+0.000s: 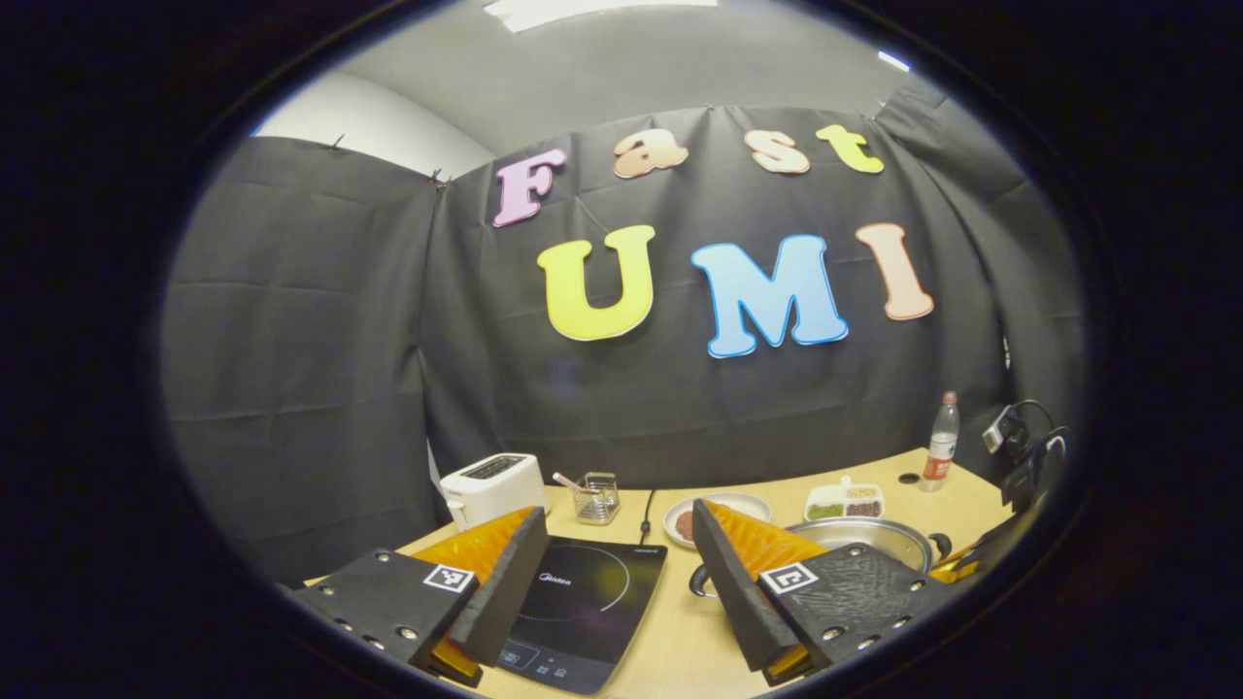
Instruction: First push the handle of the pot to place it horizontally, then grasp the pot with both hands and set it on the induction cooktop.
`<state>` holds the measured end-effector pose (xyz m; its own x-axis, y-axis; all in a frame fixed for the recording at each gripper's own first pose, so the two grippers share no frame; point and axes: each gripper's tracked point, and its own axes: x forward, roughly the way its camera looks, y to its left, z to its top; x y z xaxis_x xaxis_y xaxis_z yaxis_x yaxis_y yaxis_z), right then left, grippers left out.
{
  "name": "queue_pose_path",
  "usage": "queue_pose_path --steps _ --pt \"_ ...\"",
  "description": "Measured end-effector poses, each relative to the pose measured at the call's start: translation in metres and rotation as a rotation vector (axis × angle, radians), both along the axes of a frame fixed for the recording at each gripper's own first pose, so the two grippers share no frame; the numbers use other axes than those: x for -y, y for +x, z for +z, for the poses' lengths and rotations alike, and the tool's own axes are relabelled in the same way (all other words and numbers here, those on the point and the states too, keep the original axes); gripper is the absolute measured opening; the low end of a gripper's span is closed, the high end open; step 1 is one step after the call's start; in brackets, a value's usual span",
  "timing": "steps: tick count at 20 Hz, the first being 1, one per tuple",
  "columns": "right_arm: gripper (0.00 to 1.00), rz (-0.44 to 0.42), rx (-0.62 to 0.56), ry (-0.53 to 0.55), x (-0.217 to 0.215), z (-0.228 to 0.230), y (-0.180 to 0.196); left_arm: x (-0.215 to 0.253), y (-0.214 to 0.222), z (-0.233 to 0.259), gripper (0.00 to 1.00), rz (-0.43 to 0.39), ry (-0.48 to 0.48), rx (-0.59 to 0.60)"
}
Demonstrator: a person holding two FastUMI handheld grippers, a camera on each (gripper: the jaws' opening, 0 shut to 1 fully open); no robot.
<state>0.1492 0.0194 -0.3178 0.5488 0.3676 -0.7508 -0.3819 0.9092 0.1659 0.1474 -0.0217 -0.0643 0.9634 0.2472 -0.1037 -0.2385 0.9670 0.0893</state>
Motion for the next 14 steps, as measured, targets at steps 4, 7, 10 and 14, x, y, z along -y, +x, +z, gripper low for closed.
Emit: queue_pose_path --steps 4,7,10,14 --pt "0.02 -0.035 0.002 0.017 0.007 0.0 0.016 0.009 0.003 -0.005 0.91 0.018 0.01 -0.015" --pt "0.02 -0.059 0.021 0.031 0.011 0.001 0.027 0.018 0.004 -0.013 0.91 0.027 0.008 -0.029" --pt "0.02 -0.078 0.044 0.026 0.014 0.002 0.032 0.029 0.008 -0.017 0.89 0.011 -0.001 -0.04" --pt "0.02 -0.121 0.14 0.006 0.026 0.025 0.043 0.034 0.019 -0.026 0.89 -0.019 -0.002 -0.053"
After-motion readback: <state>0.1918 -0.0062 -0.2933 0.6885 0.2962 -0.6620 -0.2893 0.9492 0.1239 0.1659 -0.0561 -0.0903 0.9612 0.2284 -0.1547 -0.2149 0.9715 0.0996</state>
